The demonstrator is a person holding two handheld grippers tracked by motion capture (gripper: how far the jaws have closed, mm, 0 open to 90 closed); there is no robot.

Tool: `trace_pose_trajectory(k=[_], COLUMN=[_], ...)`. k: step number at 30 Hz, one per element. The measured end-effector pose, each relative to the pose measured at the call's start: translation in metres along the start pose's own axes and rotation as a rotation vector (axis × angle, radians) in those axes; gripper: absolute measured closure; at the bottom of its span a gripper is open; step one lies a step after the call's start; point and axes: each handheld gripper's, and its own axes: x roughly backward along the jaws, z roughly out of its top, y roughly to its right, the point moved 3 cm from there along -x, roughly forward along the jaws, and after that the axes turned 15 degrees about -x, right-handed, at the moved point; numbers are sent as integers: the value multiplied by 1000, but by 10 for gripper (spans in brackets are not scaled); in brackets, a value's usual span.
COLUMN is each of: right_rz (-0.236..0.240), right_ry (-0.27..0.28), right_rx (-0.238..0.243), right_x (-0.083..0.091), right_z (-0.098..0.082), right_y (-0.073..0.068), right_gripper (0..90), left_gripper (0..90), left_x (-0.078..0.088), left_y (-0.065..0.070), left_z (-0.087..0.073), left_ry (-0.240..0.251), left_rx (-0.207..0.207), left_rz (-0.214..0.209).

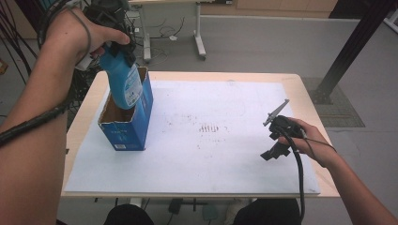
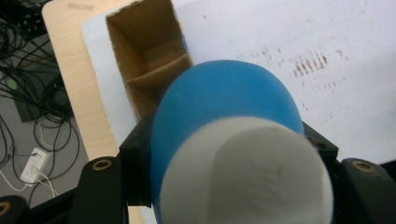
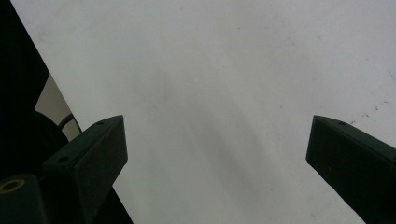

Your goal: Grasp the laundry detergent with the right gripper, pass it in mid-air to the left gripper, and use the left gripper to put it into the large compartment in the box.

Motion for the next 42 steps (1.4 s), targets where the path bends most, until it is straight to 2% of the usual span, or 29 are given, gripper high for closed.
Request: trace_pose_trajectory(k=[2,5,12,17,21,30,42], right_rz=[-2,0,6,8,11,15,11], right_ry=[4,4,13,19,20,23,15], right_rx=[1,-1,2,-5,-9,-12,-22], right_x=[0,0,-1,-1,-2,-4,-6], right_z=[0,0,-1,-4,-6,-9,-13], right_y=[0,0,-1,1,1,1,3], right_gripper=[53,53,54,54,54,55,55], left_gripper=[377,377,377,377,377,377,377], left_x=[-2,-7,-25,-38,-47,-76,-115], left_y=[-4,-15,-32,-39,-41,-45,-40], left_z=[1,1,-3,-7,-10,-17,-24], left_ry=[3,3,-16,-1,0,-26,-58], left_rx=[20,74,135,181,190,214,207], left_rz=[10,17,34,46,52,37,11])
